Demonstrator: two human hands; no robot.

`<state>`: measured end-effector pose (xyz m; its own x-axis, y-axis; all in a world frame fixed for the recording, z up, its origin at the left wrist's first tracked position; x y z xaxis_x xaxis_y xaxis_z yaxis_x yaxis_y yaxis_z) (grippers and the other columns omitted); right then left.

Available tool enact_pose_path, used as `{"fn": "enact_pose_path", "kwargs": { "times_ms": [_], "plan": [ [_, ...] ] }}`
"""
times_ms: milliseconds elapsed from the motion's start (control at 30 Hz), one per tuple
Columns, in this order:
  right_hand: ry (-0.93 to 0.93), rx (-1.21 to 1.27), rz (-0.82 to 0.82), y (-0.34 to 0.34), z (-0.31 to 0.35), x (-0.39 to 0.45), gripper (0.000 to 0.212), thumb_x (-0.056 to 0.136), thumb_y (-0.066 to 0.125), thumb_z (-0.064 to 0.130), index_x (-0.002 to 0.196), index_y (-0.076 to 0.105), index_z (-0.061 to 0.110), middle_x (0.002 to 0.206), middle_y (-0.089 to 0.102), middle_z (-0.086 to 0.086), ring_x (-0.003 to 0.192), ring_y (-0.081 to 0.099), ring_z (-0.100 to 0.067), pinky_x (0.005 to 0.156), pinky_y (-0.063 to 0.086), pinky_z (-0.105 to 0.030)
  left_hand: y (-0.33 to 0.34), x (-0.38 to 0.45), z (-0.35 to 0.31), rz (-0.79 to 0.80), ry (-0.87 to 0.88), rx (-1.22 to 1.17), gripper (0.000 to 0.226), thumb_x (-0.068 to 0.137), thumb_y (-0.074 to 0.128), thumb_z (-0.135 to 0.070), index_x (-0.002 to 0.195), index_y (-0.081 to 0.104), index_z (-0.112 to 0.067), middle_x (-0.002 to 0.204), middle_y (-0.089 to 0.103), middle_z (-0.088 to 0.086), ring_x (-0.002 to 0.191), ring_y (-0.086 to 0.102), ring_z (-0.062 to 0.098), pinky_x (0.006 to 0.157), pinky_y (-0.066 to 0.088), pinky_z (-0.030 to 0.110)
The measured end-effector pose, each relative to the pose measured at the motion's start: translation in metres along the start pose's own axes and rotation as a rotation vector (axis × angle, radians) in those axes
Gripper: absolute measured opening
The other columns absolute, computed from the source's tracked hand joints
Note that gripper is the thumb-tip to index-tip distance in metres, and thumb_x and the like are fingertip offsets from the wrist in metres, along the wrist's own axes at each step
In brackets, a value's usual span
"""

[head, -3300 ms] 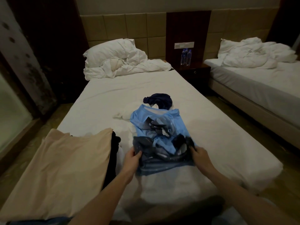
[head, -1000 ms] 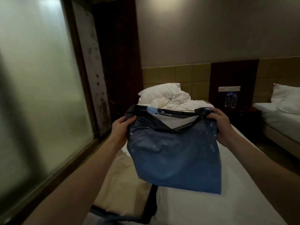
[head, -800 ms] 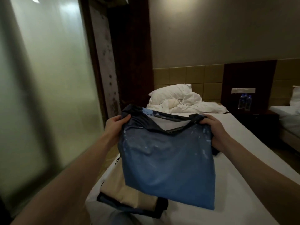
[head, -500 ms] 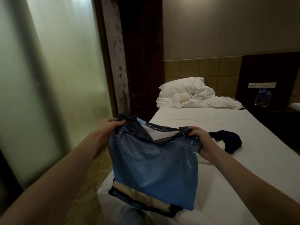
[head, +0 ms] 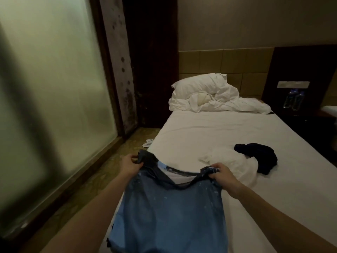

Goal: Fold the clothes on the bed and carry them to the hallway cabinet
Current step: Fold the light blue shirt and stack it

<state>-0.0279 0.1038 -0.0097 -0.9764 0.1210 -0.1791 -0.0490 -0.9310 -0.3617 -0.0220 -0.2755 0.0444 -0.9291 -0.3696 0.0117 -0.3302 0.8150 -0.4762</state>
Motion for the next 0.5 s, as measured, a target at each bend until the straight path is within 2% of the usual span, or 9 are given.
{"fn": "enact_pose_path", "kwargs": {
  "times_ms": [100,167,200,267,333,400,433,500],
  "plan": [
    [-0.091,-0.209,0.052,0.013,-0.003,0.004,0.035,0.092,0.056,0.007,0.126,0.052,0.017,0.126,0.056,-0.007,0.113,0.054,-0.024,0.089,0.046,-0.032,0.027,0.011,0.013,0.027,0.034,0.069,0.042,0.086,0.065,0.007,0.126,0.055,-0.002,0.125,0.063,0.019,0.112,0.061,0.032,0.094,0.051,0.038],
    [-0.201,-0.399,0.008,0.016,-0.003,0.005,0.049,0.093,0.051,0.008,0.141,0.043,0.017,0.142,0.044,-0.011,0.129,0.043,-0.029,0.105,0.039,-0.036,0.036,0.016,0.015,-0.004,0.118,0.171,0.045,0.086,0.061,0.007,0.128,0.051,-0.006,0.127,0.058,0.018,0.111,0.057,0.032,0.096,0.050,0.046],
    [-0.317,-0.529,-0.049,0.017,0.004,0.000,0.052,0.092,0.048,0.010,0.144,0.042,0.018,0.148,0.037,-0.012,0.136,0.036,-0.031,0.111,0.034,-0.040,0.038,0.017,0.012,-0.041,0.190,0.279,0.047,0.086,0.058,0.006,0.130,0.050,-0.008,0.130,0.055,0.017,0.114,0.054,0.033,0.098,0.048,0.047],
    [-0.660,-0.744,-0.122,0.028,0.024,-0.020,0.050,0.091,0.043,0.019,0.141,0.048,0.019,0.152,0.036,-0.009,0.142,0.028,-0.029,0.116,0.028,-0.045,0.045,0.006,-0.009,-0.122,0.438,0.554,0.051,0.085,0.058,0.002,0.134,0.052,-0.010,0.138,0.051,0.014,0.124,0.048,0.033,0.105,0.042,0.046],
    [-0.917,-0.864,-0.050,0.050,0.031,-0.043,0.046,0.093,0.038,0.031,0.135,0.054,0.023,0.153,0.040,-0.001,0.143,0.030,-0.022,0.117,0.021,-0.041,0.064,-0.022,-0.038,-0.119,0.810,0.668,0.041,0.087,0.063,-0.008,0.128,0.059,-0.013,0.138,0.054,0.009,0.126,0.051,0.030,0.107,0.041,0.044],
    [-0.938,-0.995,0.065,0.068,0.019,-0.047,0.049,0.101,0.029,0.045,0.141,0.048,0.027,0.156,0.036,0.005,0.147,0.026,-0.016,0.118,0.009,-0.037,0.095,-0.055,-0.052,0.072,1.108,0.764,0.029,0.095,0.056,-0.026,0.121,0.064,-0.019,0.137,0.056,0.003,0.125,0.053,0.023,0.109,0.038,0.038],
    [-0.868,-1.040,0.124,0.072,0.009,-0.043,0.056,0.102,0.018,0.054,0.147,0.041,0.029,0.159,0.030,0.007,0.149,0.019,-0.015,0.119,0.003,-0.035,0.114,-0.068,-0.049,0.217,1.172,0.843,0.033,0.099,0.048,-0.038,0.124,0.063,-0.022,0.140,0.055,0.000,0.127,0.051,0.019,0.112,0.035,0.035],
    [-0.727,-1.094,0.180,0.070,-0.010,-0.033,0.075,0.093,-0.001,0.064,0.155,0.024,0.030,0.163,0.018,0.009,0.151,0.007,-0.012,0.120,-0.005,-0.035,0.145,-0.082,-0.031,0.449,1.155,1.020,0.051,0.101,0.032,-0.055,0.139,0.052,-0.028,0.152,0.044,-0.004,0.138,0.040,0.014,0.118,0.024,0.033]
  ]
}}
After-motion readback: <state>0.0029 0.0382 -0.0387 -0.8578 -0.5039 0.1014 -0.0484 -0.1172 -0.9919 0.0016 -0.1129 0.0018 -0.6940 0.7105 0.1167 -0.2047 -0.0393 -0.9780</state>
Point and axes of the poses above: each hand's wrist, its own x-axis towards the middle knuckle, its own y-axis out of the palm, z = x × y, the point moved 9 cm from there along x, towards the middle knuckle
